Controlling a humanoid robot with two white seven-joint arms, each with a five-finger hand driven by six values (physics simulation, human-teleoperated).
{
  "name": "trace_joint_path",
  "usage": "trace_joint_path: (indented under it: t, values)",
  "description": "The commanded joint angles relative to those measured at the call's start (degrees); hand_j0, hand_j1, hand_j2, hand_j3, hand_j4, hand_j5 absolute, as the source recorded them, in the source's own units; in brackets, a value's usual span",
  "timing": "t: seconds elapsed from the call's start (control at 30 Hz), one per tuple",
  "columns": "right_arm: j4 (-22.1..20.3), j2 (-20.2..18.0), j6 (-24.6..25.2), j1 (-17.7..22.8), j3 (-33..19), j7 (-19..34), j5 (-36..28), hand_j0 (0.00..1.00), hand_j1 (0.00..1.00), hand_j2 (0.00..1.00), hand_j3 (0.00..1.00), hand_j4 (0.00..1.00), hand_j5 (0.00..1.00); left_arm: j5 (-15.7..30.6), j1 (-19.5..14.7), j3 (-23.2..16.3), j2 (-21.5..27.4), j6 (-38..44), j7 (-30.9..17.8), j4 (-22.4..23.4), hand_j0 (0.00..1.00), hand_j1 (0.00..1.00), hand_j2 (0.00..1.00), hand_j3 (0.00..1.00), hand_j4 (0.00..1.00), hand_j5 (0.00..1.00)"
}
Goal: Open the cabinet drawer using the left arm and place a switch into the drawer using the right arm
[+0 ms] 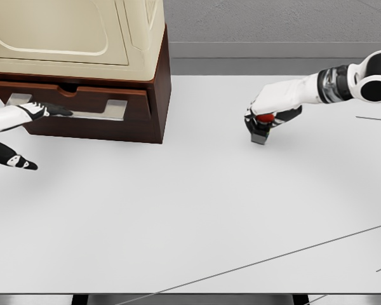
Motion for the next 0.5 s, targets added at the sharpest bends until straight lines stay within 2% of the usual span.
trace_joint_path:
  t: [0.0, 0.1, 0.23, 0.33, 0.47]
  values:
    - [-1.24, -0.05, 0.12, -0.09, -0.40, -0.06, -0.34, 0.51, 0.51, 0.51, 0.51, 0.51, 0.51, 1.21, 0.00, 0.42, 0.46, 0.13, 0.17, -0.35, 1.00, 1.00, 1.00, 1.00, 1.00, 1.00]
    - [-2.91, -0.14, 0.12, -0.88, -0.75, -0.06, -0.52, 0.51, 0.51, 0.51, 0.51, 0.51, 0.51, 1.73, -0.35, 0.94, -0.24, 0.13, 0.26, 0.09, 1.00, 1.00, 1.00, 1.00, 1.00, 1.00]
    - [-3.43, -0.05, 0.12, -1.23, -1.45, -0.15, -0.69, 0.51, 0.51, 0.51, 0.51, 0.51, 0.51, 1.38, -0.44, 0.68, -4.37, 0.13, 0.17, 3.25, 1.00, 1.00, 1.00, 1.00, 1.00, 1.00]
    - [-4.75, -0.14, 0.12, -1.23, -2.95, -0.15, -0.69, 0.51, 0.51, 0.51, 0.51, 0.51, 0.51, 1.12, -0.44, 0.42, -5.96, 0.13, 0.08, 3.95, 1.00, 1.00, 1.00, 1.00, 1.00, 1.00]
    - [-6.33, -0.49, 0.12, -1.23, -3.83, -0.15, -0.96, 0.51, 0.51, 0.51, 0.51, 0.51, 0.51, 1.03, -0.44, 0.15, -6.22, 0.13, -0.18, 4.66, 1.00, 1.00, 1.00, 1.00, 1.00, 1.00]
